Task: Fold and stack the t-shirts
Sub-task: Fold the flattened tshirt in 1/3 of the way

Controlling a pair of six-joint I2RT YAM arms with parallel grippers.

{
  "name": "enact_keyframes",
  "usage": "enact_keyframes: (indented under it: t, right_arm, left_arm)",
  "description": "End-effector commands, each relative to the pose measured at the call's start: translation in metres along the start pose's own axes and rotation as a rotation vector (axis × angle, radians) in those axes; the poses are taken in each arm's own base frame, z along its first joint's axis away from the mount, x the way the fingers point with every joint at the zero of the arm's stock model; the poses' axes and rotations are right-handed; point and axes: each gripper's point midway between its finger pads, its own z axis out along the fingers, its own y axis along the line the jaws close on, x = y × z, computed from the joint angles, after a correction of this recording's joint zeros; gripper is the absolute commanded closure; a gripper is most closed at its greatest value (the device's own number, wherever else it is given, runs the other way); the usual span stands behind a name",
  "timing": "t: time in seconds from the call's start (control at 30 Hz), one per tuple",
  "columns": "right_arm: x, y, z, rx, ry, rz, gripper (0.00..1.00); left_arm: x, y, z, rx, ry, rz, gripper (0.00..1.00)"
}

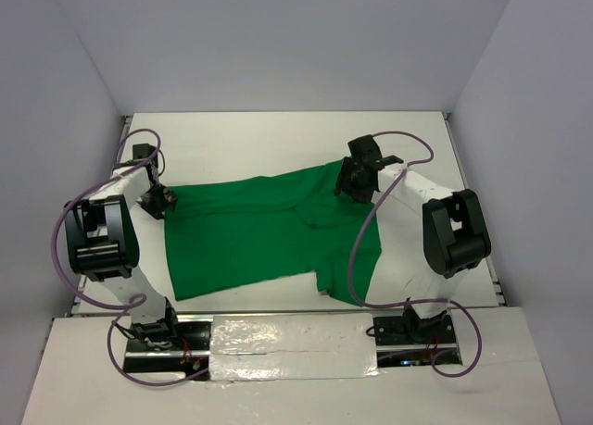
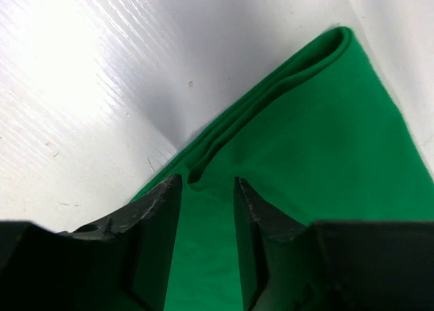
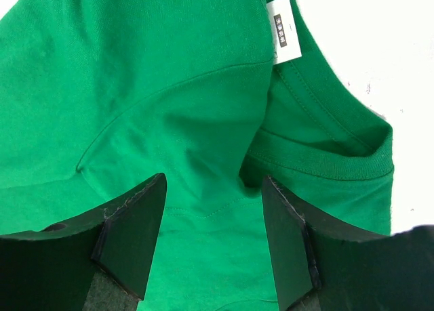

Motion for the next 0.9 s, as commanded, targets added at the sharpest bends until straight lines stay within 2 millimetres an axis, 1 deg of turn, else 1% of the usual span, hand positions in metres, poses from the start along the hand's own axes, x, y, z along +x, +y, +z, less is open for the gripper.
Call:
enact_keyframes:
  t: [0.0, 0.03, 0.07, 0.17, 0.3, 0.33, 0.4, 0.5, 0.57, 0.67, 0.7, 0.77, 0.83, 0.87]
  right_arm:
    - [-0.013, 0.008, -0.013, -0.036, -0.052, 0.004, 0.34]
    - [-0.013, 0.008, -0.013, -0.035, -0.053, 0.005, 0.34]
    - [-0.014, 0.008, -0.014, -0.032, -0.057, 0.005, 0.34]
    - [-0.015, 0.007, -0.014, -0.03, -0.059, 0.002, 0.34]
    - [-0.014, 0.008, -0.013, -0.029, -0.055, 0.006, 0.34]
    - [-0.014, 0.008, -0.013, -0.03, -0.053, 0.006, 0.34]
    - [-0.014, 0.007, -0.013, -0.028, -0.053, 0.006, 0.34]
    - [-0.015, 0.007, -0.014, -0.027, -0.057, 0.005, 0.34]
    - [-0.014, 0.006, -0.015, -0.025, -0.057, -0.001, 0.34]
    - [-0.009, -0.001, -0.017, -0.006, -0.053, -0.008, 0.33]
    - [-0.005, -0.007, -0.019, 0.012, -0.056, -0.008, 0.33]
    - [0.003, -0.017, -0.018, 0.035, -0.05, 0.001, 0.32]
    - [0.006, -0.022, -0.019, 0.044, -0.057, 0.015, 0.33]
    - [0.011, -0.027, -0.017, 0.057, -0.049, 0.014, 0.34]
  left_arm:
    - [0.002, 0.0, 0.009, -0.012, 0.014, 0.008, 0.51]
    - [0.002, -0.001, 0.009, -0.008, 0.014, 0.007, 0.52]
    - [0.003, -0.002, 0.01, -0.004, 0.014, 0.003, 0.56]
    - [0.002, 0.0, 0.01, -0.015, 0.014, 0.002, 0.62]
    - [0.002, 0.0, 0.009, -0.016, 0.009, -0.002, 0.67]
    - [0.001, 0.0, 0.008, -0.015, 0.007, -0.004, 0.74]
    - [0.0, 0.001, 0.008, -0.018, 0.002, -0.001, 0.8]
    - [0.0, 0.002, 0.006, -0.029, 0.007, -0.003, 1.0]
    - [-0.002, 0.001, 0.0, -0.025, 0.005, -0.004, 1.0]
    - [-0.007, -0.002, -0.015, 0.004, -0.01, 0.005, 1.0]
    - [-0.01, -0.003, -0.023, 0.017, -0.018, 0.005, 1.0]
    - [-0.013, -0.005, -0.032, 0.04, -0.029, 0.015, 1.0]
    - [-0.013, -0.007, -0.036, 0.053, -0.025, 0.02, 1.0]
    - [-0.014, -0.008, -0.038, 0.06, -0.027, 0.02, 1.0]
